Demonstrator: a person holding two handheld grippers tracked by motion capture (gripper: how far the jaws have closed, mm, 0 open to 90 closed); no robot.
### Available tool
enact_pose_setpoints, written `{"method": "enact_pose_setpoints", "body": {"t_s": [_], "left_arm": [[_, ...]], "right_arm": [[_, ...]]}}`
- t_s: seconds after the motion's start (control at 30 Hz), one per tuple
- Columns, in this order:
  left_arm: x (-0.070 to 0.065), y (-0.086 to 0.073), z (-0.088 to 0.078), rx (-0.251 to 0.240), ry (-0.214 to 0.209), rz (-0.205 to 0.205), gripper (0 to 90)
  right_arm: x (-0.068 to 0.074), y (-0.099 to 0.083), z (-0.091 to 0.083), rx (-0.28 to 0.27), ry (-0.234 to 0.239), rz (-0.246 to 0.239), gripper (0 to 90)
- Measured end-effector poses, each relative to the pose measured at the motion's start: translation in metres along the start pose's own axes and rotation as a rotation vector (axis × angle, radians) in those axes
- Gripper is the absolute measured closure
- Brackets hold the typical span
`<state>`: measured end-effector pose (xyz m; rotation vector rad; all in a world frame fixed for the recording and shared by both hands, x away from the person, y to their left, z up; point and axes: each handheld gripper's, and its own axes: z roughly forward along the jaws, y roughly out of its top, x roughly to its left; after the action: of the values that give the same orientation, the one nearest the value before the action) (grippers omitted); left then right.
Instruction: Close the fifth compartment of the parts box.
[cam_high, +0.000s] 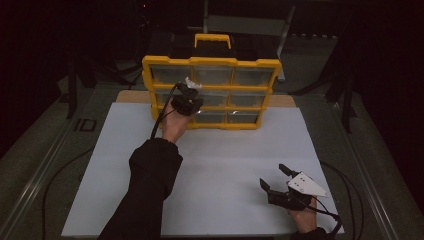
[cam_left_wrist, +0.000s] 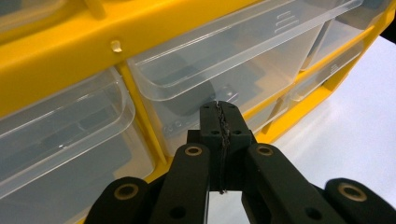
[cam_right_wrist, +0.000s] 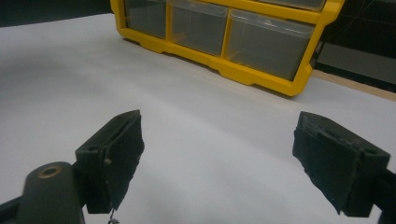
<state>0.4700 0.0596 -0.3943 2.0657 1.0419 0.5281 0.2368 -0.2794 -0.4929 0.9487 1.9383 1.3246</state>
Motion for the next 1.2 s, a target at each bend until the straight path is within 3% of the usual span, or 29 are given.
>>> {"method": "enact_pose_setpoints", "body": {"t_s": [0.33, 0.67, 0.9, 1.2], "left_arm": [[0.0, 0.0, 0.003, 0.008, 0.025, -0.018, 90.0], [0.0, -0.002, 0.001, -0.002, -0.001, -0.002, 86.8], [0.0, -0.002, -0.006, 0.001, -0.031, 0.013, 75.6], [0.004, -0.01, -0.025, -0.032, -0.074, -0.029, 54.5]], "right_arm": [[0.0, 0.0, 0.0, 0.003, -0.001, -0.005, 15.9], [0.0, 0.0, 0.0, 0.002, -0.002, -0.005, 15.8], [0.0, 0.0, 0.0, 0.001, -0.002, -0.007, 15.8], [0.0, 0.0, -0.001, 0.001, -0.003, -0.005, 15.9]]}}
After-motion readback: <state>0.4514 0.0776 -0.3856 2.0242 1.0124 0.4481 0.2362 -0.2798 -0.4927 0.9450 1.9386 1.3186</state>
